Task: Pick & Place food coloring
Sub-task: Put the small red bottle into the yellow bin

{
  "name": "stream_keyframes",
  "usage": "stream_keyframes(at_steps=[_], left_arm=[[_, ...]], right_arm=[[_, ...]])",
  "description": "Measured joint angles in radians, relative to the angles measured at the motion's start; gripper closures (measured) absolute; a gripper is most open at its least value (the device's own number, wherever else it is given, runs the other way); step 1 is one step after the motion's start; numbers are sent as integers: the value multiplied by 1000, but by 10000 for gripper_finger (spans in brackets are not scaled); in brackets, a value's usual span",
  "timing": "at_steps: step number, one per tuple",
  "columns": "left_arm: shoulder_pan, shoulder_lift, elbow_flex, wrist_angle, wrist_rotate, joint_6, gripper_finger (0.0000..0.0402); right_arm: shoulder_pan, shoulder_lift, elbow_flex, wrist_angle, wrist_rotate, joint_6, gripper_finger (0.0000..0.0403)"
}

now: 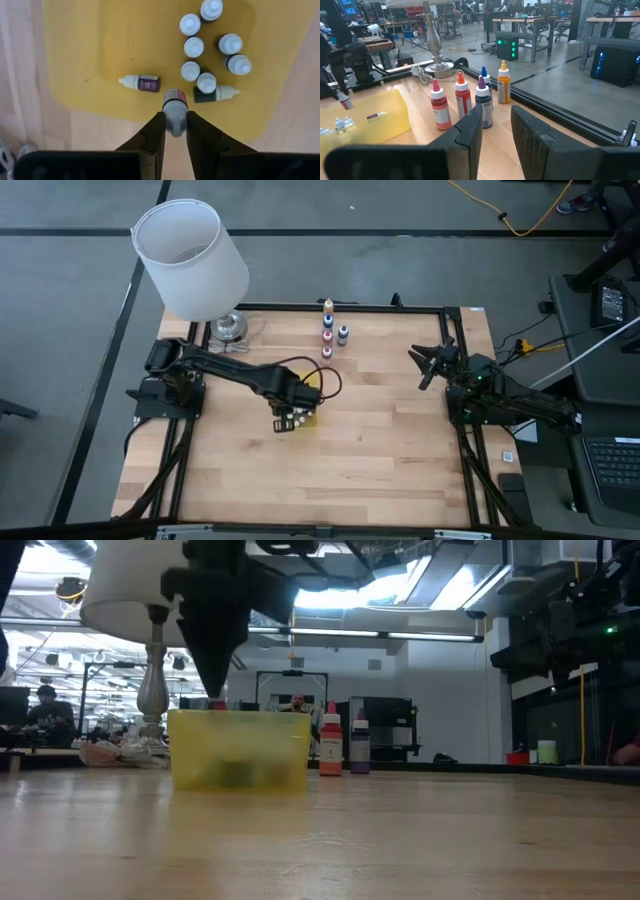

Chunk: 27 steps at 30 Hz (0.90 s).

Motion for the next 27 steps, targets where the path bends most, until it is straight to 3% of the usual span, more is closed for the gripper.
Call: stream_keyframes(at_steps=[10, 27], left_arm=[[9, 62, -32, 67, 14, 5, 339], [10, 64, -123, 171, 47, -3, 329]], right_arm=[[0, 0, 0, 0, 0, 0, 297], [0, 0, 0, 0, 0, 0, 297]])
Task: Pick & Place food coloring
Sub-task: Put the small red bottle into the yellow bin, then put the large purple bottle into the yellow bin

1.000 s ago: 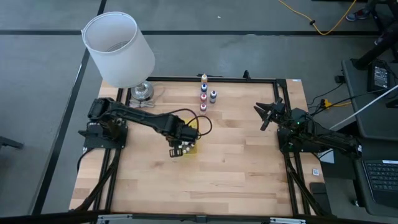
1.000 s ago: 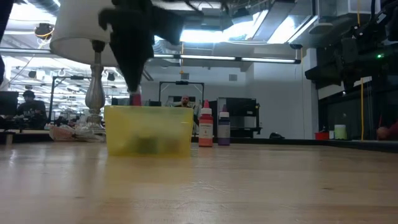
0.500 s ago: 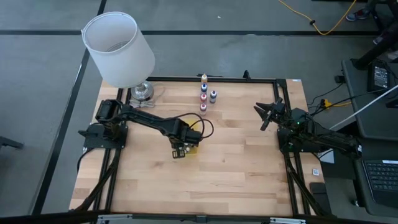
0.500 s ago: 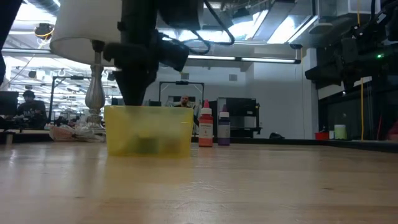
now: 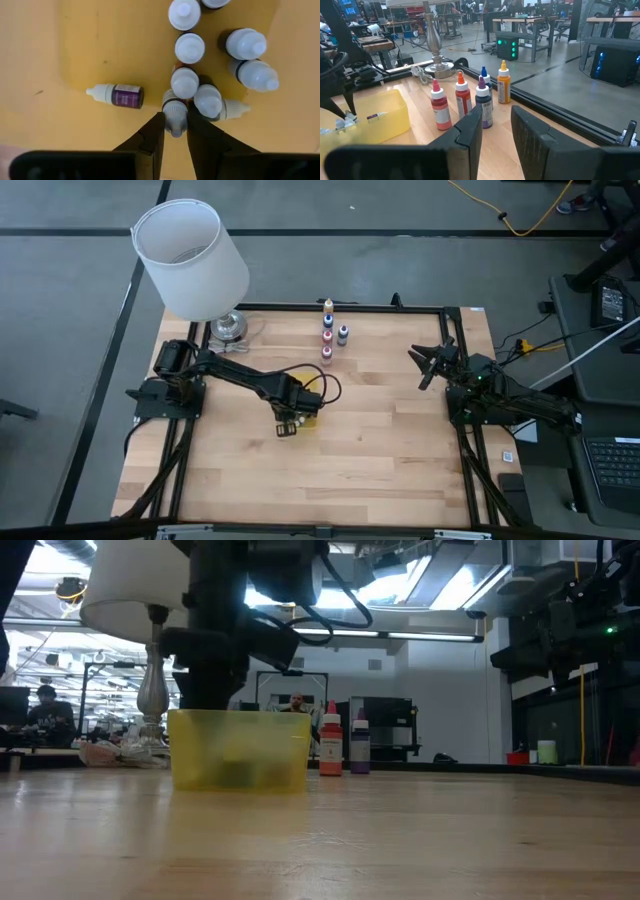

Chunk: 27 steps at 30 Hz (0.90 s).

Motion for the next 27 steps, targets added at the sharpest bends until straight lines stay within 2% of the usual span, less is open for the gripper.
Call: stream_keyframes(at_steps=[11, 15, 23, 27], left_arm=[[0, 0, 0, -6, -13, 35, 253], [5, -6, 6, -54, -21, 48, 228], [34, -51, 106, -129, -122, 112, 185], [54, -57, 196, -132, -128, 163, 160]], right_arm=[[0, 0, 0, 0, 0, 0, 297], [0, 0, 0, 0, 0, 0, 297], [0, 0, 0, 0, 0, 0, 297], [0, 0, 0, 0, 0, 0, 297]])
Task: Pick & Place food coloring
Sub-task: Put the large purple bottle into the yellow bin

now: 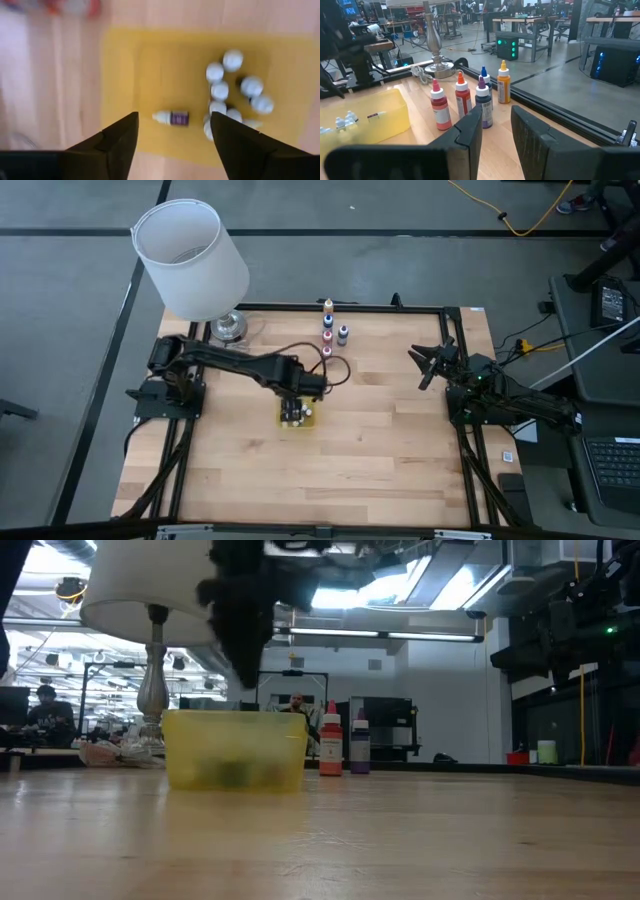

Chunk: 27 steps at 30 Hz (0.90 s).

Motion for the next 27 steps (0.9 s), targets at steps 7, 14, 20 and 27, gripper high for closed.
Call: stream_keyframes(at_steps=[7, 14, 20, 27], left_arm=[[80, 9, 214, 17, -30, 34, 118], [192, 81, 437, 1, -22, 32, 103], [267, 219, 632, -43, 30, 49, 103], [343, 415, 834, -72, 27, 48, 103]], right_arm=[[0, 0, 0, 0, 0, 0, 297], [0, 0, 0, 0, 0, 0, 297], [0, 0, 0, 0, 0, 0, 297], [0, 0, 0, 0, 0, 0, 297]])
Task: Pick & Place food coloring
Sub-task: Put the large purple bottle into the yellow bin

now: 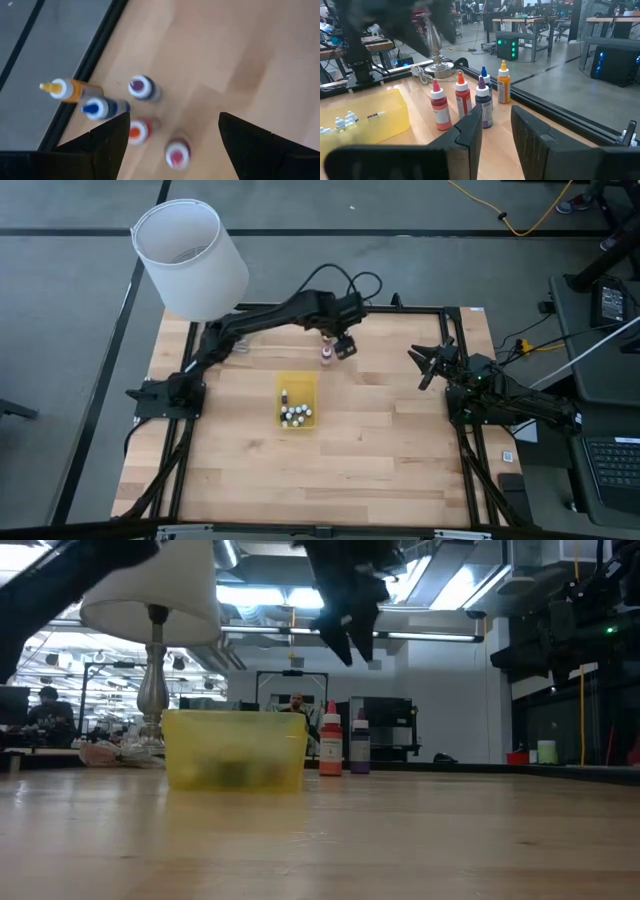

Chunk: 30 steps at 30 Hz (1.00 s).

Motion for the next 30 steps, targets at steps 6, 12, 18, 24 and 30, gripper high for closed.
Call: stream_keyframes(at_steps=[6, 12, 18, 24, 30], left_arm=[[68, 69, -2, 110, -31, -15, 103], [140, 120, -3, 144, 10, -17, 103], [163, 176, -4, 143, 89, -17, 103], [149, 195, 0, 168, 117, 9, 103], [143, 209, -6, 157, 122, 10, 103]], right_arm=[[0, 0, 0, 0, 0, 0, 297], [0, 0, 0, 0, 0, 0, 297], [0, 0, 0, 0, 0, 0, 297], [0, 0, 0, 0, 0, 0, 297], [0, 0, 0, 0, 0, 0, 297]])
